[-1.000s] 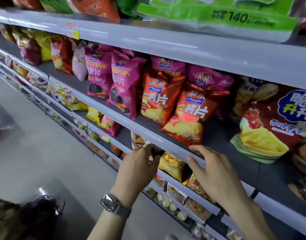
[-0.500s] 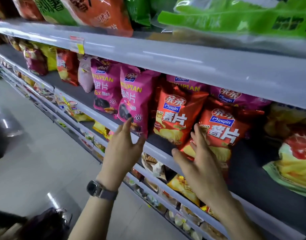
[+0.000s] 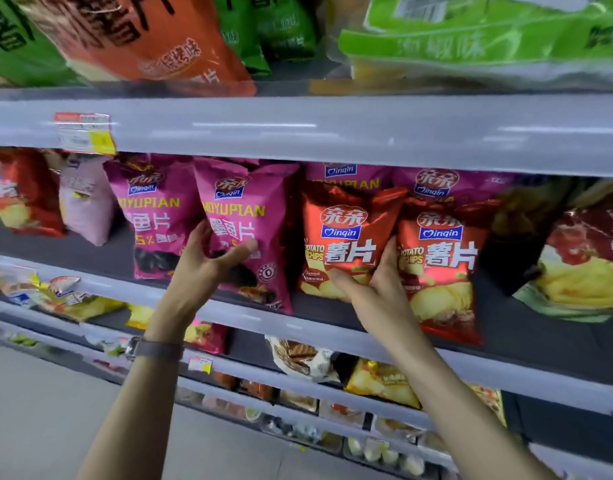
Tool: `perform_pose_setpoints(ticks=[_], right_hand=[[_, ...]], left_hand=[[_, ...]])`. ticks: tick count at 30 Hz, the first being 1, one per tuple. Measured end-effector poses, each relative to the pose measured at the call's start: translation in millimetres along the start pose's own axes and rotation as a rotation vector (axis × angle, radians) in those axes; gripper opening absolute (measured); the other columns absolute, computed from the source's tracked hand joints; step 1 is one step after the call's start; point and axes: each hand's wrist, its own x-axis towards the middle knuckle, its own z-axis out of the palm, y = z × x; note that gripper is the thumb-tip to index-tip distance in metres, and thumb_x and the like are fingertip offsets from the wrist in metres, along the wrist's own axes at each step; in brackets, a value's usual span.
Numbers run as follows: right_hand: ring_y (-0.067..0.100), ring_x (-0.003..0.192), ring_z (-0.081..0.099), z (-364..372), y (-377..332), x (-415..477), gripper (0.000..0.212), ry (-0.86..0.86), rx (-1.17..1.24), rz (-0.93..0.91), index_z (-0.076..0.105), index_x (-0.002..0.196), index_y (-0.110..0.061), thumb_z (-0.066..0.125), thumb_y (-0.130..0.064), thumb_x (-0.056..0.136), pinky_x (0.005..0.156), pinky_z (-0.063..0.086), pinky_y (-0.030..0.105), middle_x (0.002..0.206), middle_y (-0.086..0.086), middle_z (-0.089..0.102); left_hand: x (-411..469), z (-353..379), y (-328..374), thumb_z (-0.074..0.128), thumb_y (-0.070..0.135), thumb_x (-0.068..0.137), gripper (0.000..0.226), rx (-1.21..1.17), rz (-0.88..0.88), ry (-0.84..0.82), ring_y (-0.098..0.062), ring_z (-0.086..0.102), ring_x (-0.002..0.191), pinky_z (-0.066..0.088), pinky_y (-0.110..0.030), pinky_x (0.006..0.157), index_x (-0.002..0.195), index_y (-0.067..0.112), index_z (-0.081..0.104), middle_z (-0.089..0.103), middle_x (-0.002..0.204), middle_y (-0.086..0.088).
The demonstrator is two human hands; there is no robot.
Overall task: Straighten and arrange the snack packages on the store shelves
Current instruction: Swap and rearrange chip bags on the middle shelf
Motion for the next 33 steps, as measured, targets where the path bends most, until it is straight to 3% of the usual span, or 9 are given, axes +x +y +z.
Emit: perform_pose_setpoints(ticks=[5, 8, 11, 14, 17, 22, 26, 30, 33], right_hand=[[0.011, 0.132, 0.053, 19.7, 2.4, 5.8, 0.124, 0.114, -0.041, -0.039, -0.009, 0.164, -0.025, 0.083, -0.042, 0.083, 0.117, 0.038, 0.036, 0.144, -0.012, 0.056], [0.010, 0.120, 0.059, 26.3, 3.8, 6.1, 0.121, 0.169, -0.050, -0.046, -0.009, 0.164, -0.020, 0.084, -0.030, 0.086, 0.100, 0.036, 0.019, 0.135, -0.011, 0.060], [0.008, 0.109, 0.063, 29.4, 6.5, 7.3, 0.117, 0.231, -0.076, -0.082, -0.004, 0.164, -0.019, 0.084, -0.026, 0.087, 0.100, 0.043, 0.024, 0.125, -0.012, 0.064], [-0.004, 0.095, 0.069, 29.5, 7.5, 7.2, 0.114, 0.237, -0.076, -0.090, 0.000, 0.164, -0.022, 0.084, -0.026, 0.087, 0.100, 0.049, 0.025, 0.117, -0.016, 0.067], [-0.018, 0.086, 0.065, 29.5, 8.9, 7.5, 0.110, 0.260, -0.056, -0.106, 0.008, 0.162, -0.024, 0.086, -0.020, 0.085, 0.090, 0.049, 0.017, 0.112, -0.022, 0.064], [-0.004, 0.102, 0.070, 43.8, 6.7, 0.2, 0.113, 0.296, 0.018, -0.119, 0.020, 0.158, -0.036, 0.094, -0.020, 0.074, 0.098, 0.058, 0.036, 0.120, -0.018, 0.069], [-0.012, 0.096, 0.068, 75.8, -3.7, -4.1, 0.109, 0.257, 0.018, -0.160, 0.027, 0.156, -0.035, 0.095, -0.023, 0.071, 0.091, 0.059, 0.026, 0.112, -0.023, 0.071], [-0.014, 0.094, 0.068, 114.0, -12.4, 1.5, 0.107, 0.172, 0.022, -0.153, 0.031, 0.153, -0.037, 0.097, -0.031, 0.069, 0.085, 0.055, 0.015, 0.112, -0.024, 0.072], [-0.016, 0.093, 0.066, 135.8, -17.6, 6.0, 0.106, 0.131, 0.040, -0.145, 0.032, 0.153, -0.037, 0.097, -0.036, 0.069, 0.084, 0.054, 0.012, 0.110, -0.026, 0.070]], left_hand=[[16.6, 2.6, -8.9, 0.086, 0.020, 0.080, 0.047, -0.151, 0.020, -0.086, -0.024, 0.078, 0.092, 0.064, -0.030, 0.071, 0.122, 0.011, 0.067, 0.080, 0.111, -0.011], [23.1, 4.2, -14.8, 0.092, 0.021, 0.076, 0.042, -0.105, 0.045, -0.082, -0.020, 0.079, 0.092, 0.064, -0.040, 0.085, 0.112, 0.015, 0.072, 0.082, 0.105, -0.004], [25.9, 3.6, -20.9, 0.099, 0.042, 0.067, 0.062, -0.056, 0.048, -0.044, -0.016, 0.079, 0.099, 0.060, -0.045, 0.100, 0.118, 0.019, 0.073, 0.082, 0.107, 0.005], [15.6, 2.9, -17.4, 0.098, 0.056, 0.062, 0.066, 0.009, 0.112, 0.031, -0.007, 0.078, 0.095, 0.061, -0.041, 0.095, 0.115, 0.026, 0.072, 0.081, 0.103, 0.013], [-1.6, -5.7, -6.5, 0.099, 0.048, 0.066, 0.060, -0.024, 0.194, 0.088, -0.007, 0.078, 0.093, 0.062, -0.036, 0.088, 0.113, 0.025, 0.070, 0.081, 0.103, 0.010], [-28.4, -33.9, -5.1, 0.095, 0.032, 0.072, 0.053, -0.200, 0.184, 0.130, -0.014, 0.080, 0.093, 0.062, -0.032, 0.083, 0.116, 0.014, 0.071, 0.082, 0.101, 0.004], [-46.3, -62.4, -18.7, 0.091, 0.034, 0.067, 0.051, -0.274, 0.146, 0.191, -0.011, 0.079, 0.083, 0.060, -0.024, 0.071, 0.108, 0.010, 0.074, 0.082, 0.093, 0.001], [-64.2, -86.1, -33.9, 0.095, 0.051, 0.055, 0.063, -0.280, 0.084, 0.250, -0.014, 0.079, 0.085, 0.059, -0.034, 0.074, 0.105, 0.017, 0.075, 0.083, 0.093, 0.002], [-77.6, -93.0, -40.1, 0.089, 0.054, 0.049, 0.070, -0.279, 0.067, 0.261, -0.016, 0.080, 0.083, 0.060, -0.025, 0.068, 0.106, 0.014, 0.075, 0.083, 0.092, 0.001]])
